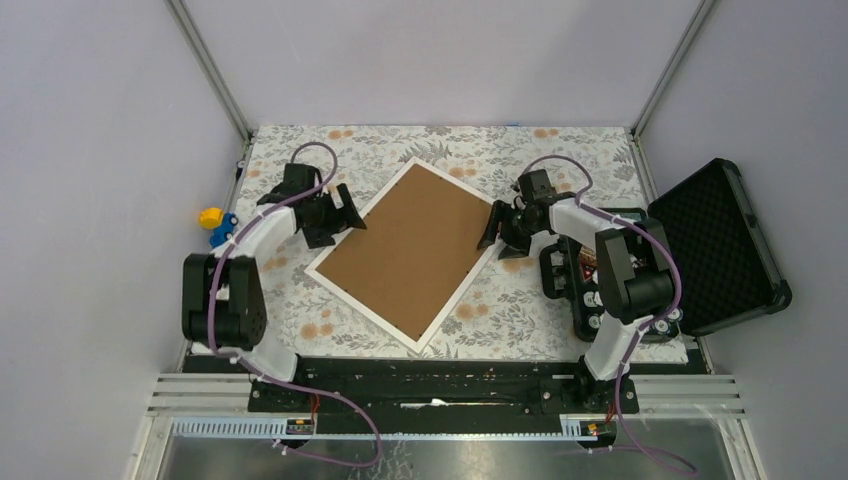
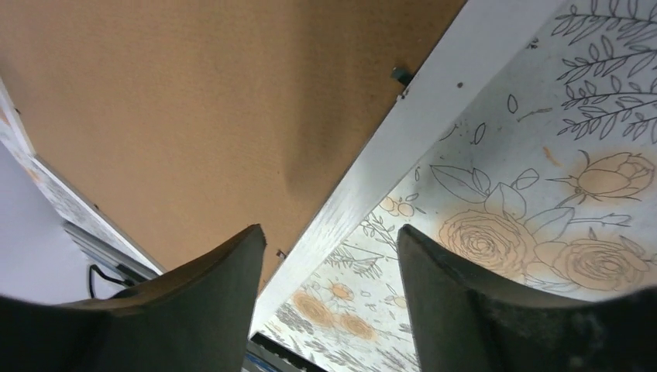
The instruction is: Put the photo into the frame
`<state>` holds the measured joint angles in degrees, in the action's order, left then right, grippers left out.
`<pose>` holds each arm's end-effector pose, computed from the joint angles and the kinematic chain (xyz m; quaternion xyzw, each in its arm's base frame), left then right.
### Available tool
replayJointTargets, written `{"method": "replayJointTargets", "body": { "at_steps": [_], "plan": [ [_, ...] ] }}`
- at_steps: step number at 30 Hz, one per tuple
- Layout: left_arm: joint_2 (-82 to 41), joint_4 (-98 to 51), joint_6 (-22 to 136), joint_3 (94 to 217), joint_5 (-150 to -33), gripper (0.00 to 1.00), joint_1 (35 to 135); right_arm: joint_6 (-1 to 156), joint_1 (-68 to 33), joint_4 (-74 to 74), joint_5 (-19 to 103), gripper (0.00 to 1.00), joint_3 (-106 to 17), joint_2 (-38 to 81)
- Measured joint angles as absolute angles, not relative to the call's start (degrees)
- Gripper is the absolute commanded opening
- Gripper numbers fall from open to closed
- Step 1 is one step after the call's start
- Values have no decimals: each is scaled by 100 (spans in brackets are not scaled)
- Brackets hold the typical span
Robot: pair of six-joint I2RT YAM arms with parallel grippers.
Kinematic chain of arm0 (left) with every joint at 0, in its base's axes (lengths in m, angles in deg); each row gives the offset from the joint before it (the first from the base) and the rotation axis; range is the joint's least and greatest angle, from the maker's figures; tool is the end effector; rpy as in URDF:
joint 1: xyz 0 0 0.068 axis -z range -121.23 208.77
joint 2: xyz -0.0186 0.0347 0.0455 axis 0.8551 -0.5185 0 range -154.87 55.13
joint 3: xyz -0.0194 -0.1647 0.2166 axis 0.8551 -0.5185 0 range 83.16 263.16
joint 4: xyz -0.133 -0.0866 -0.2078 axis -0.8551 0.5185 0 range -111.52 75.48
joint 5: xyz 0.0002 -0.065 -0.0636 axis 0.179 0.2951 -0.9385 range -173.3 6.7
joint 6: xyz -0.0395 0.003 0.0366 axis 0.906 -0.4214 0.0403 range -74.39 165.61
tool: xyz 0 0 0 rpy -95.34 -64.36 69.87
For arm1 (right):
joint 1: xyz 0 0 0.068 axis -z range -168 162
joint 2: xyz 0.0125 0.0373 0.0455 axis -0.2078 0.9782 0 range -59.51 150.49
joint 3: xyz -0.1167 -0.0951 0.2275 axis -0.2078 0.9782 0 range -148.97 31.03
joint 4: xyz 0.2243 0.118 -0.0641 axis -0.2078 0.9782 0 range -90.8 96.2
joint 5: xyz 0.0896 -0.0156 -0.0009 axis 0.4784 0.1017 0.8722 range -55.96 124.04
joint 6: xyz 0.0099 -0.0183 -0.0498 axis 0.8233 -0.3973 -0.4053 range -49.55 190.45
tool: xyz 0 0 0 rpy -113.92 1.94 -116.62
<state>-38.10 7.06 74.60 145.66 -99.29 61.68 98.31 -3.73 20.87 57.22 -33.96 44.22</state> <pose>0.3305 -0.0266 0.2104 -0.1796 0.9387 -0.2009 0.2151 0.3465 0.1121 0.1705 0.0491 0.9473 0.2732 0.1601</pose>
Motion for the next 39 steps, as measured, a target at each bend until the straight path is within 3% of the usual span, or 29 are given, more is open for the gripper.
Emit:
{"method": "replayJointTargets", "body": {
  "at_steps": [12, 27, 29, 31, 32, 39],
  "plan": [
    [-1386, 854, 7224, 13687, -9804, 99, 7747, 11525, -404, 465, 5549, 49, -2017, 4024],
    [-1312, 640, 7700, 13418, -9667, 99, 9462, 12356, -629, -134, 5088, 29, -1665, 3893],
    [-1336, 568, 7781, 13377, -9638, 99, 9685, 12384, -657, -95, 5016, 21, -1672, 3875],
    [-1375, 498, 7853, 13374, -9555, 99, 9893, 12436, -677, -33, 4966, 3, -1698, 3869],
    [-1408, 448, 7875, 13374, -9468, 99, 10031, 12456, -683, 2, 4950, 0, -1718, 3867],
    [-1740, 183, 7904, 13374, -8307, 99, 11224, 12668, -747, 231, 4859, 0, -1772, 3759]
  ]
}}
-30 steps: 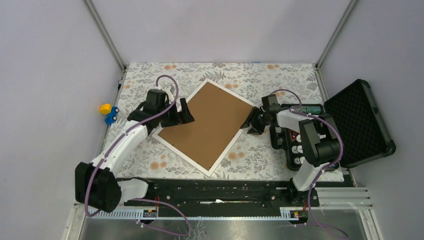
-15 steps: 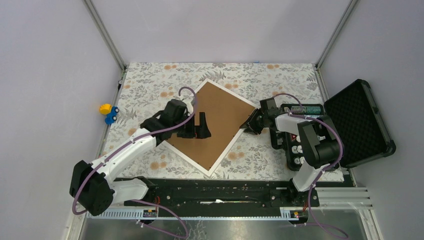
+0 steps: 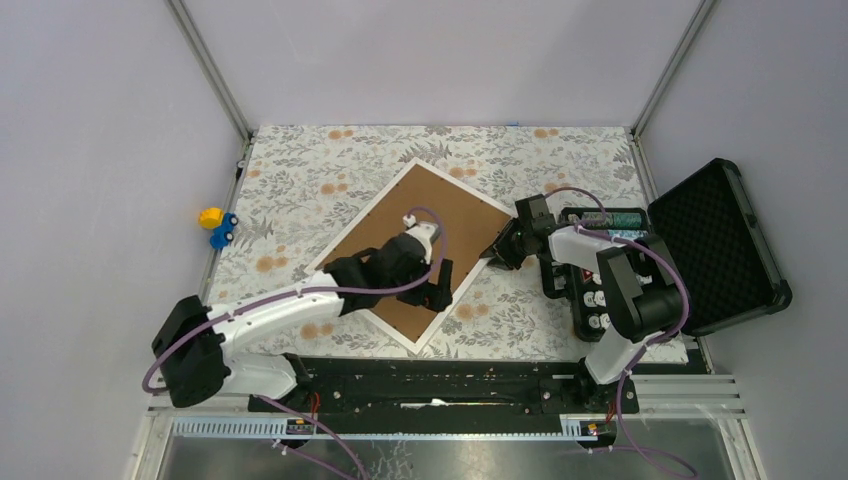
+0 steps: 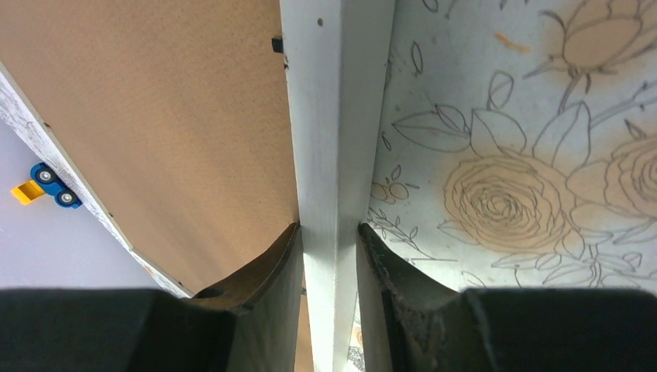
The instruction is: Put the photo into the frame
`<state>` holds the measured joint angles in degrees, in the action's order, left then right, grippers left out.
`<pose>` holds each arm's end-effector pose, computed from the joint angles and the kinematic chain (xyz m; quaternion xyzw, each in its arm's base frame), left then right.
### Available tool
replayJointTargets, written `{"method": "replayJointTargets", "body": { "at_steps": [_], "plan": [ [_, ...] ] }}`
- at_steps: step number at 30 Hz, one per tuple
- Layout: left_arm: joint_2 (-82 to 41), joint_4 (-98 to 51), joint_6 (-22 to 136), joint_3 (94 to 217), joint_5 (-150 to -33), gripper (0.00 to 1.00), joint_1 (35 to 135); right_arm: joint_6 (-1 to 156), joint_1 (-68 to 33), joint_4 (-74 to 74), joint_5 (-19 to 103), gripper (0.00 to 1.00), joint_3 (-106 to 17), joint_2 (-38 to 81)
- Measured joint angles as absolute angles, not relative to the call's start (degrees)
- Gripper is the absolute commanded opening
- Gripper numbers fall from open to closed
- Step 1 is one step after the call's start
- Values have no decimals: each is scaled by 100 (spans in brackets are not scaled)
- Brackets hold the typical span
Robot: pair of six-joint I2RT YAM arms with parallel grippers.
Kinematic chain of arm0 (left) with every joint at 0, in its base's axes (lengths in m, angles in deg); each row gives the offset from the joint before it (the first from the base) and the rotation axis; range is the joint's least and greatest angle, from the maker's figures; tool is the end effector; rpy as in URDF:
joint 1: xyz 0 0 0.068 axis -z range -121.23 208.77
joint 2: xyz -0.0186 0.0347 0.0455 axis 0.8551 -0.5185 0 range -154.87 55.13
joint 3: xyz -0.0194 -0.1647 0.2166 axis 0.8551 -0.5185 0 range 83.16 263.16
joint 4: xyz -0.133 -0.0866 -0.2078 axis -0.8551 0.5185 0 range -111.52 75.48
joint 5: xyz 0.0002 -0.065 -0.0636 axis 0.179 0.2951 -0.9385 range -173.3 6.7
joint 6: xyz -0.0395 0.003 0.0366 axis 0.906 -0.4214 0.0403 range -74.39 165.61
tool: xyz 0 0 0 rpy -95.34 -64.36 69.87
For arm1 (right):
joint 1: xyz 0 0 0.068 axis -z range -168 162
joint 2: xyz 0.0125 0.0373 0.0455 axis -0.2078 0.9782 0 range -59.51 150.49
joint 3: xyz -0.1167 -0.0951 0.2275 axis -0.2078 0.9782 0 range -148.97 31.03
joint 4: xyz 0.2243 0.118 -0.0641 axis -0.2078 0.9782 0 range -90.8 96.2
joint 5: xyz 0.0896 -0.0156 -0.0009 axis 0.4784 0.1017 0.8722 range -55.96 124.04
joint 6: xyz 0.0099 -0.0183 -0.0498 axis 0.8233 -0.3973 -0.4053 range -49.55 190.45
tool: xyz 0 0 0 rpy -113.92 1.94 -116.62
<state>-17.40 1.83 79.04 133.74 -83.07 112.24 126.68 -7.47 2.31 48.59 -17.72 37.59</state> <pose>0.1594 -0.2149 0.2515 0.1602 0.9109 -0.2601 0.2774 0.3061 0.1177 0.1473 0.2556 0.9018 0.2952 0.1851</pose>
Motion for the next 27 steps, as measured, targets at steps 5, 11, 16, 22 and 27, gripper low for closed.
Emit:
{"method": "replayJointTargets", "body": {
  "at_steps": [5, 11, 16, 22, 27],
  "plan": [
    [-2241, 126, 7779, 13534, -7302, 99, 12000, 12843, -784, 727, 4920, 0, -1947, 3744],
    [-3325, 332, 7585, 14338, -5938, 99, 12975, 13018, -845, 1274, 4869, 0, -2140, 3528],
    [-4291, 815, 7458, 14963, -4797, 98, 13670, 13138, -852, 1586, 4856, 0, -2387, 3375],
    [-5580, 1881, 7567, 15783, -3274, 98, 13995, 13315, -852, 1689, 4957, 0, -2625, 3320],
    [-6330, 2773, 7906, 16216, -2279, 95, 13952, 13420, -856, 1602, 5079, 0, -2747, 3185]
  ]
}}
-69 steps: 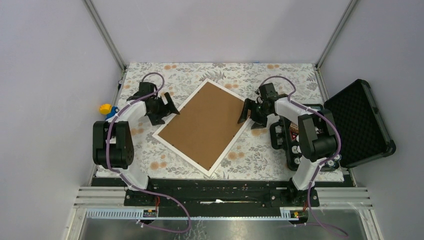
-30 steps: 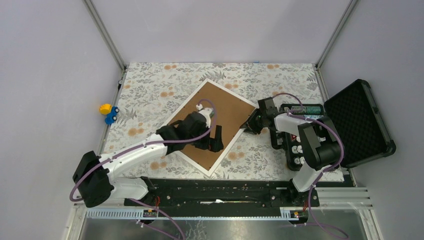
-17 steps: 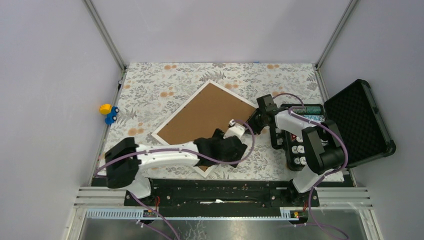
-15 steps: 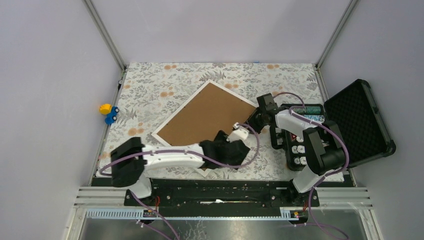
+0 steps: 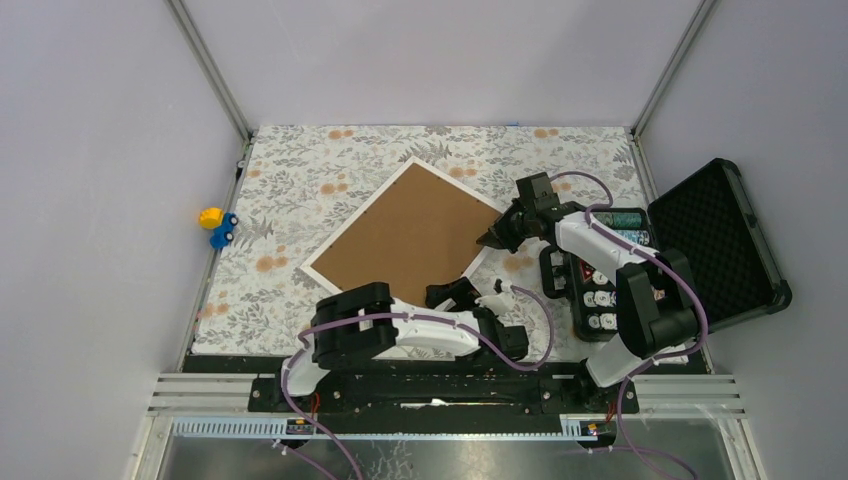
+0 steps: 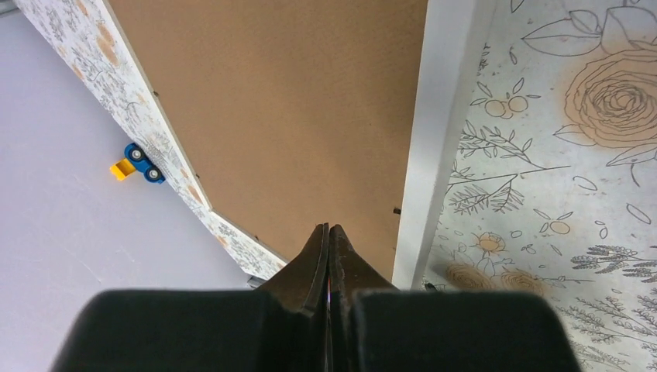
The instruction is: Put the photo into the frame
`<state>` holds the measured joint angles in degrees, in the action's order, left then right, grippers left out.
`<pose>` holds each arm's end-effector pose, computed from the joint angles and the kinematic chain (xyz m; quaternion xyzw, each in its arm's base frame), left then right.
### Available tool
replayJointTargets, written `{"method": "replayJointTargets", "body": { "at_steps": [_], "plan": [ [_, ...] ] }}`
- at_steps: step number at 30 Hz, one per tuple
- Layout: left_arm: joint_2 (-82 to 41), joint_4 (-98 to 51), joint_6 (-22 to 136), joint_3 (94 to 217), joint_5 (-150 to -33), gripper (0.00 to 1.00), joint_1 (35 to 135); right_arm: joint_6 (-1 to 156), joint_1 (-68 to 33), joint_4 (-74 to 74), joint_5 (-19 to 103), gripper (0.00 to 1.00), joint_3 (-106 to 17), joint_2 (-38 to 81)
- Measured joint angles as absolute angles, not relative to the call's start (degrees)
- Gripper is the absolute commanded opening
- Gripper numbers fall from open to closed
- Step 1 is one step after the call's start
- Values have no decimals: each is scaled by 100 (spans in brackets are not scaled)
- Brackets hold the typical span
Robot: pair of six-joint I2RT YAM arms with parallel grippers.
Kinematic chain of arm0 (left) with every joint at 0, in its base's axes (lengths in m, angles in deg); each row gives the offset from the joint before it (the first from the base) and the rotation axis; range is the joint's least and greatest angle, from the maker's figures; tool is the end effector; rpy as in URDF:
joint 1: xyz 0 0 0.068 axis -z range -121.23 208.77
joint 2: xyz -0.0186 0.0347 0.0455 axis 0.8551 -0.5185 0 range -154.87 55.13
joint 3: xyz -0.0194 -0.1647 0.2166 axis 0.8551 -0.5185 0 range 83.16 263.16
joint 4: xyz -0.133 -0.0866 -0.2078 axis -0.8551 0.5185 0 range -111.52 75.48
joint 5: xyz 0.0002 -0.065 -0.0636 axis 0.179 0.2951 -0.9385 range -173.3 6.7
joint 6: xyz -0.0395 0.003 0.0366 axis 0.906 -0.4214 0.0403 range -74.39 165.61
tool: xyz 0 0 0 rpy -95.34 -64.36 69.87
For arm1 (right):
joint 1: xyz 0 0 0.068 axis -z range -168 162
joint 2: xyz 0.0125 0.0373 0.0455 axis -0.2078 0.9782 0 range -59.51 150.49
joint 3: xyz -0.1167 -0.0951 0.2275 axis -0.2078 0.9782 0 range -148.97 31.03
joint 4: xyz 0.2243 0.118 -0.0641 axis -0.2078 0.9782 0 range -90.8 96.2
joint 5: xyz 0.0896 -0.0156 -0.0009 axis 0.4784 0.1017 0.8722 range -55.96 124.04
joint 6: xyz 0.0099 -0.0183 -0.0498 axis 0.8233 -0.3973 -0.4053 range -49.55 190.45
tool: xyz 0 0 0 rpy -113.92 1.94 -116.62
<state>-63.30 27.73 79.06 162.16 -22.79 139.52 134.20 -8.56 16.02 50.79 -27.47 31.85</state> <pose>0.0909 -0.3653 0.1448 0.3412 0.7935 0.2653 0.4285 0.3096 0.1271 0.2124 0.2952 0.8820 0.3301 0.1610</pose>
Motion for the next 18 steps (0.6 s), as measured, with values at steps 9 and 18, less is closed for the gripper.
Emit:
{"method": "replayJointTargets", "body": {
  "at_steps": [9, 18],
  "plan": [
    [-5572, 2616, 7775, 15661, -2979, 99, 14052, 13079, -856, 1757, 5079, 99, -2797, 3108],
    [-2081, 1689, 7602, 14662, -4889, 99, 13617, 12513, -895, 2279, 5033, 85, -3211, 3416]
  ]
}}
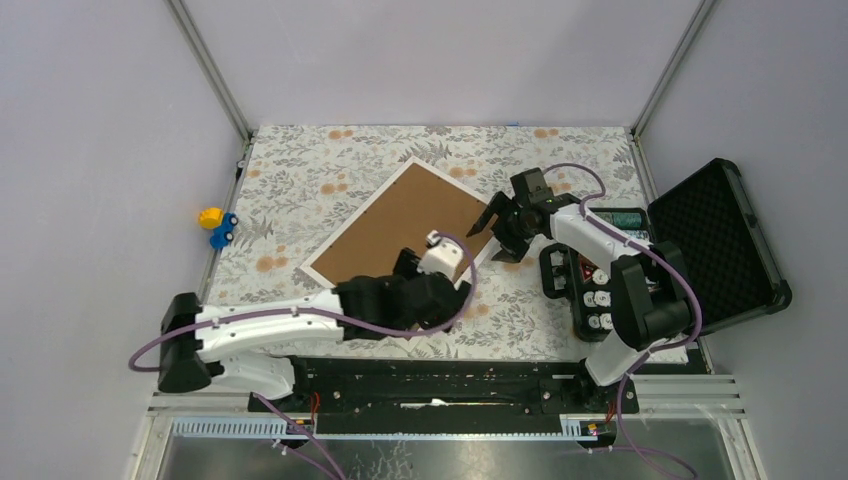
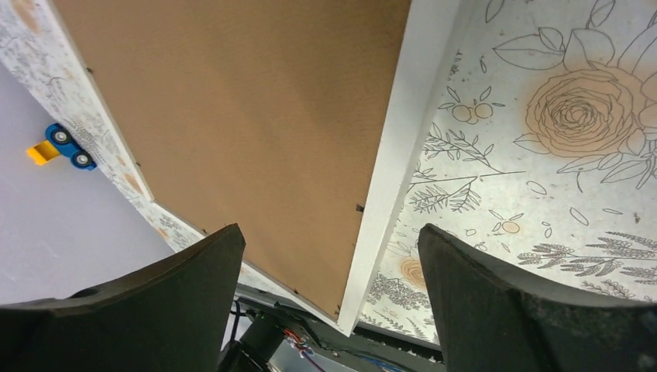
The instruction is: Put the photo into the frame
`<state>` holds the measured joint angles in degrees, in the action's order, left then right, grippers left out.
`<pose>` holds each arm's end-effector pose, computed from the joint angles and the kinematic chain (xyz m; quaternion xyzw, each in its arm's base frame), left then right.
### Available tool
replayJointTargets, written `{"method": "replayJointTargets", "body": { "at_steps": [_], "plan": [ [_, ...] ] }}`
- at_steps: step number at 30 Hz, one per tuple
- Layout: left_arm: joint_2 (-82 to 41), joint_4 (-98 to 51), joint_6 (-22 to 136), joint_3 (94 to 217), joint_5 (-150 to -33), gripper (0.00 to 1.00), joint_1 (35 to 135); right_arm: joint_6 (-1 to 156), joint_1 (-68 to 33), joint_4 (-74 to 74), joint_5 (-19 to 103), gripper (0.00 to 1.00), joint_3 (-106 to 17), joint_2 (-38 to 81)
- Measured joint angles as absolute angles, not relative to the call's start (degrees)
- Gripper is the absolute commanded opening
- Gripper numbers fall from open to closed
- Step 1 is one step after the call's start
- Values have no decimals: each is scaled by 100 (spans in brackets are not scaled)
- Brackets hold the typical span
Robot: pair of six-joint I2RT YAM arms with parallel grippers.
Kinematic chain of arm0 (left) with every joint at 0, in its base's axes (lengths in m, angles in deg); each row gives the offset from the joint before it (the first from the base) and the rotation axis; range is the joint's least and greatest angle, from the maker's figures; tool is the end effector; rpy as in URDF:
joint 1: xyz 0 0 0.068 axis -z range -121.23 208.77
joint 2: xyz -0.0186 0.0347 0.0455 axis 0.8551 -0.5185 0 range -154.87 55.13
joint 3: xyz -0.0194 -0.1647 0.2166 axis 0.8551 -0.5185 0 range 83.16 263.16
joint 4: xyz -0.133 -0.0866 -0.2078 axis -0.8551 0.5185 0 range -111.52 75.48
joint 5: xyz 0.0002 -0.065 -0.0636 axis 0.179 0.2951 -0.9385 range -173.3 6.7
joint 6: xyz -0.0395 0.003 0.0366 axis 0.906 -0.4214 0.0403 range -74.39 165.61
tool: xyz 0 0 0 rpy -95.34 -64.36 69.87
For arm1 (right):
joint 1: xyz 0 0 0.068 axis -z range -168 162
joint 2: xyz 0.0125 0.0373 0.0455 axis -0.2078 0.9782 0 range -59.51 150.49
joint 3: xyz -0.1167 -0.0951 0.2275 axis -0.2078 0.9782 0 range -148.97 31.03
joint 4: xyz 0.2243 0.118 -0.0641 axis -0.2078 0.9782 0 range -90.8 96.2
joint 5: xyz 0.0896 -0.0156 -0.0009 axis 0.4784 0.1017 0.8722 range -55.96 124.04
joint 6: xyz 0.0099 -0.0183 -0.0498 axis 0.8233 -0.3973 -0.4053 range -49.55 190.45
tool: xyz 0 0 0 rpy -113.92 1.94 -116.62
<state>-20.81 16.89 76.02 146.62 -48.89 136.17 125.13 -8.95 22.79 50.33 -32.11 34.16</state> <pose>0.0793 -0.2624 0.2950 0.2681 0.8650 -0.0941 0.4136 0.3156 0.1315 0.2164 0.2315 0.9140 0.2934 0.1582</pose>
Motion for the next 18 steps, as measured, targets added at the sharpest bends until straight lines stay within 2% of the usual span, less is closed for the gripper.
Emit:
{"method": "replayJointTargets", "body": {
  "at_steps": [3, 8, 15, 18],
  "plan": [
    [-1642, 1549, 7558, 14347, -5206, 99, 13139, 12563, -954, 2284, 4998, 71, -3167, 3543],
    [-1231, 1394, 7432, 13984, -5562, 99, 12706, 12727, -1053, 2235, 4937, 66, -3064, 3810],
    [-1102, 948, 7405, 13597, -5851, 99, 12651, 13044, -1263, 1945, 4832, 53, -2865, 4074],
    [-1108, 824, 7423, 13468, -5903, 99, 12638, 13175, -1306, 1862, 4800, 51, -2717, 4096]
  ]
}}
